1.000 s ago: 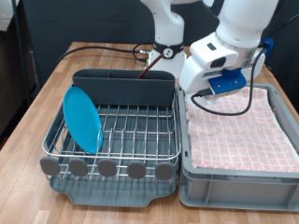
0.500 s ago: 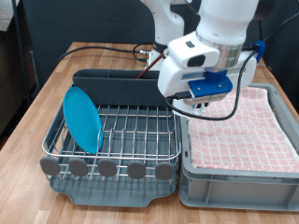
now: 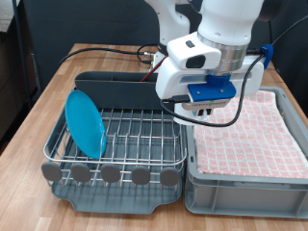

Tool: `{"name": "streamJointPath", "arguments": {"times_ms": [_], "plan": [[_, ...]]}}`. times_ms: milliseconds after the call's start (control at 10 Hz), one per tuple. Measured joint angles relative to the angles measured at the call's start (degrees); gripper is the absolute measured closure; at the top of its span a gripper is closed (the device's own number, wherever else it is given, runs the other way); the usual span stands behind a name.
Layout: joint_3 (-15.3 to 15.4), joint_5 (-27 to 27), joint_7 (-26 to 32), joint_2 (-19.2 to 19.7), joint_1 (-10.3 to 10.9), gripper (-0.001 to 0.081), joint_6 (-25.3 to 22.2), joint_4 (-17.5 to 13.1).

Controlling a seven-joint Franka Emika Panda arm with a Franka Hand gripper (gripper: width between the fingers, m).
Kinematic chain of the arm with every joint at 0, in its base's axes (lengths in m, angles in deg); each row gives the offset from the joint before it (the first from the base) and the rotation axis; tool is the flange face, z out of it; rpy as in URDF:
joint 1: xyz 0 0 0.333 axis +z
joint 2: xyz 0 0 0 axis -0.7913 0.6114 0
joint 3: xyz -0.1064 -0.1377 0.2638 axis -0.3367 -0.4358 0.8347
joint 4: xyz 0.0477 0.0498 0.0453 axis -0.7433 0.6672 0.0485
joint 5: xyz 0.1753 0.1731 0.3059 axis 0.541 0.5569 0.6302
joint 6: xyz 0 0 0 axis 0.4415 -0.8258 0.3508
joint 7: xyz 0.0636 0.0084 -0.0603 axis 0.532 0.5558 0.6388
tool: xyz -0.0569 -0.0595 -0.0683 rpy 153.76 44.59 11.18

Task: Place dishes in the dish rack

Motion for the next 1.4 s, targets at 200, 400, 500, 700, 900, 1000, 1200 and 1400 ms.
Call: {"name": "streamJointPath", "arguments": {"times_ms": [200, 400, 500, 700, 900, 1000, 1200, 1400], "plan": [[-0.28, 0.05, -1.1, 0.64, -0.02, 0.0734, 0.83, -1.2], [-0.62, 0.34, -1.39, 1.98, -0.14, 0.0734, 1.03, -3.49], [-0.75, 0.58, -1.6, 2.84, -0.27, 0.0734, 1.12, -4.84], [-1.01, 1.18, -2.32, 4.47, -0.57, 0.0734, 1.82, -7.11], [-1.41, 1.4, -2.65, 6.0, -0.77, 0.0734, 2.53, -8.78], [-1.54, 1.42, -2.86, 6.84, -0.9, 0.0734, 2.99, -9.58], [-1.72, 1.62, -2.92, 8.94, -1.37, 0.0734, 3.23, -11.39], [-1.72, 2.02, -2.87, 11.15, -2.11, 0.0734, 3.67, -13.26]]}}
